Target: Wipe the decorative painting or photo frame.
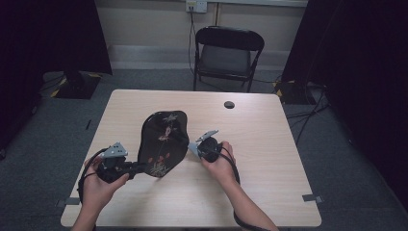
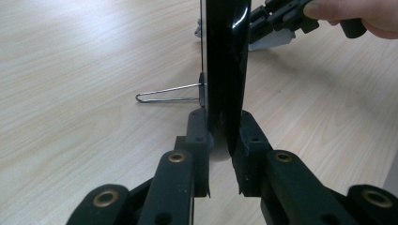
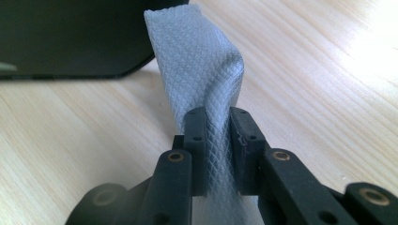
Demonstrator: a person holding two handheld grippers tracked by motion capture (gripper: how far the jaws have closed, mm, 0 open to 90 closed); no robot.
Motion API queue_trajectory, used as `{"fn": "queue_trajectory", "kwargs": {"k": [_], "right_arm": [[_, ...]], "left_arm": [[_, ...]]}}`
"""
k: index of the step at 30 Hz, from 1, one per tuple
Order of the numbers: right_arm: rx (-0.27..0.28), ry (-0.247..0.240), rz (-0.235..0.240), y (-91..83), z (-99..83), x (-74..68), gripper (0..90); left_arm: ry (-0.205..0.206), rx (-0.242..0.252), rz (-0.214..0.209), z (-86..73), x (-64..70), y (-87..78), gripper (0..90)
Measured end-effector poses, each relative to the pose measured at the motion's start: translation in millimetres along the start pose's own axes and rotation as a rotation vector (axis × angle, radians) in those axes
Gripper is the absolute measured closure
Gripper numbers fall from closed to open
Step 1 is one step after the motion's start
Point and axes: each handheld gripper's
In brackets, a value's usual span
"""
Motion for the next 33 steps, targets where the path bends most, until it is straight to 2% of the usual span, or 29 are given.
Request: {"fn": "queue_trajectory", "kwargs": {"k": [7, 13, 14, 16, 17, 19, 22, 23, 29, 33], "right_arm": [[-0.003, -0.028, 0.035, 0.9, -6.4, -7.0, 78.3], [0.009, -0.036, 0.056, -7.4, -17.2, -4.9, 78.3], [0.009, -0.036, 0.056, -7.4, -17.2, -4.9, 78.3], [0.020, -0.023, 0.057, -12.1, -22.5, -0.7, 78.2], [0.023, -0.023, 0.053, -13.5, -24.5, 0.9, 78.0], [0.024, -0.019, 0.047, -14.9, -26.8, 2.7, 77.8], [0.029, -0.013, 0.032, -18.4, -34.2, 9.1, 77.3], [0.031, -0.003, 0.020, -21.1, -39.5, 14.7, 77.3], [0.028, 0.017, 0.004, -24.0, -49.8, 25.5, 75.1], [0.048, 0.052, 0.011, -27.3, -57.0, 35.0, 65.5]], "left_arm": [[-0.002, -0.005, -0.002, 1.5, -0.7, 0.2, 78.6], [0.003, -0.004, 0.003, 1.6, -1.8, 0.1, 78.2], [0.003, -0.004, 0.003, 1.6, -1.8, 0.1, 76.5], [-0.020, 0.008, 0.011, 0.7, -3.5, 1.9, 64.1], [-0.017, 0.012, 0.009, 0.5, -4.0, 1.8, 60.3], [-0.001, -0.001, 0.012, 0.8, -4.2, 2.0, 58.8], [0.008, 0.002, 0.031, 0.4, -4.8, 2.9, 44.6], [0.007, 0.005, 0.031, -0.6, -6.1, 3.0, 36.6], [0.009, -0.025, 0.026, -6.1, -11.0, 4.9, 29.5], [0.006, -0.043, 0.035, -10.1, -13.4, 7.0, 28.1]]}}
Point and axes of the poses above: each handheld gripper's, and its own axes: y roughly forward along the jaws, z roughly out of its top, x roughly to its right, and after that the axes turned 3 degrees about -z, right-handed
